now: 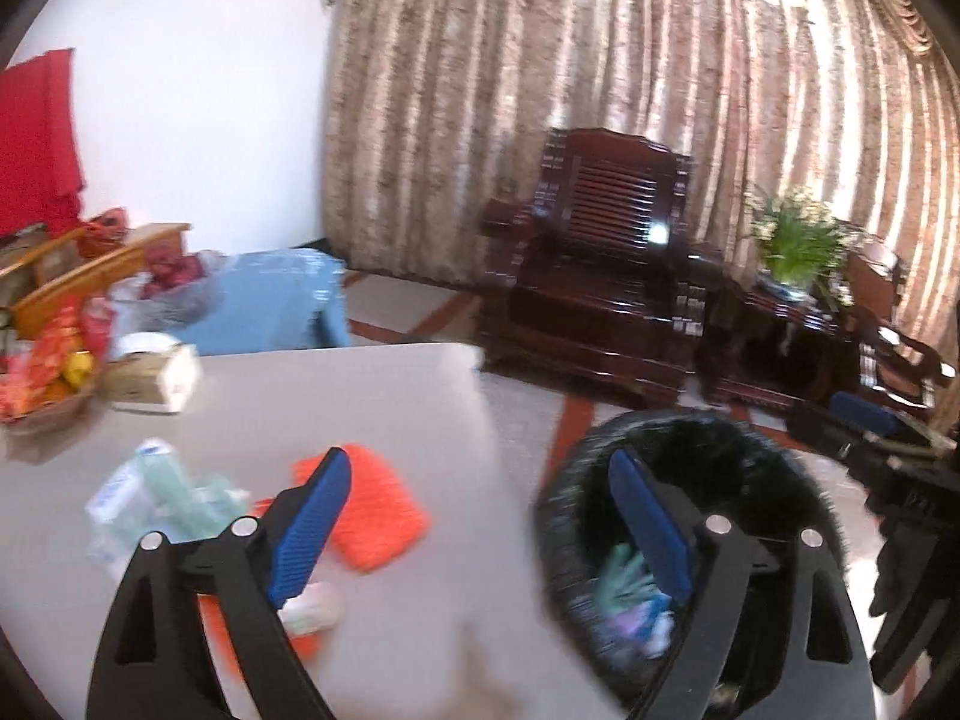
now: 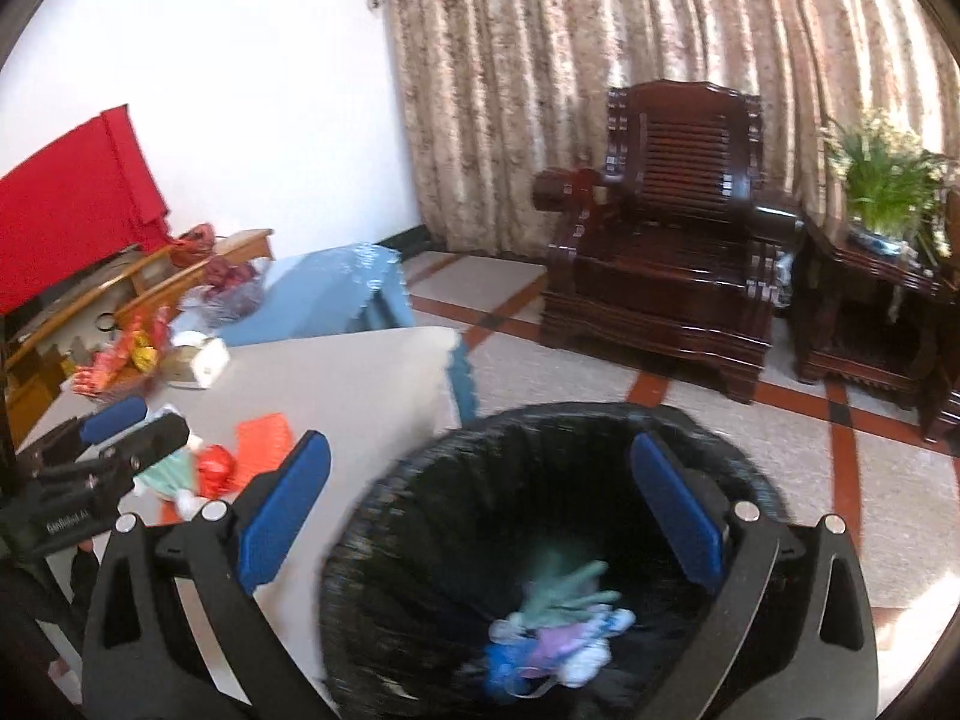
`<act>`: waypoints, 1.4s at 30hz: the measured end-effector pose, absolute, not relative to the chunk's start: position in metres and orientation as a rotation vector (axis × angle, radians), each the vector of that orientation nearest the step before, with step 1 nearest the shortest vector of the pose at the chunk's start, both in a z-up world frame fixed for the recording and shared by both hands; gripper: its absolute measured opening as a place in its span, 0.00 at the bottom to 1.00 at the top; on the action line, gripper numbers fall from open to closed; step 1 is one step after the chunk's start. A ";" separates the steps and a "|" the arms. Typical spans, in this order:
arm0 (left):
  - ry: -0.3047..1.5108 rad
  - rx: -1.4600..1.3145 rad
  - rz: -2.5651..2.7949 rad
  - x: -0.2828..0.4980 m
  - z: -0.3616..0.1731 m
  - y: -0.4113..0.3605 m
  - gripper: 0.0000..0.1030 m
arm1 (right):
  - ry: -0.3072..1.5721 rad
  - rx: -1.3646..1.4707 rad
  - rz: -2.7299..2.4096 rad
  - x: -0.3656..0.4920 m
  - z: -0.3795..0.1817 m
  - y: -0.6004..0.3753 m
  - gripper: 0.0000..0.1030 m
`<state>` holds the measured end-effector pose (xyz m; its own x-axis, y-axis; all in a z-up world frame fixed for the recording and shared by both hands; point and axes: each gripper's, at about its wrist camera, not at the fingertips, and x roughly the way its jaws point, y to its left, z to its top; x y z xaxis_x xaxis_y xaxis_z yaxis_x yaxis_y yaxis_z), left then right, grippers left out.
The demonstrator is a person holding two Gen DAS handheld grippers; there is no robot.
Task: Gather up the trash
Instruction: 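Return to the table and grasp the white-cuffed green glove with the right tool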
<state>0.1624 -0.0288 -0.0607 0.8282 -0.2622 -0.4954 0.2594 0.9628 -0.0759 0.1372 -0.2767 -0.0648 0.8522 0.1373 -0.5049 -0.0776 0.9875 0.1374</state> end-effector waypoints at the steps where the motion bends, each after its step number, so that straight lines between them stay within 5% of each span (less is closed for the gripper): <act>1: 0.525 -0.004 -0.251 0.160 -0.061 -0.017 0.84 | 0.540 0.107 0.130 0.140 -0.065 -0.267 0.95; 24: 0.586 -0.012 0.104 0.137 -0.113 0.142 0.84 | 0.609 -0.037 0.437 0.183 -0.113 -0.079 0.94; 27: 0.601 -0.016 0.122 0.138 -0.120 0.153 0.84 | 0.654 -0.076 0.476 0.190 -0.129 -0.057 0.80; 42: 0.646 -0.044 0.150 0.142 -0.139 0.174 0.84 | 0.787 -0.160 0.551 0.216 -0.177 -0.006 0.62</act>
<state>0.1417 0.1745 -0.1393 0.7878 0.1256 -0.6031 -0.1532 0.9882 0.0056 0.2164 -0.0062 -0.1768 0.5741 0.4096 -0.7090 -0.5257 0.8483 0.0643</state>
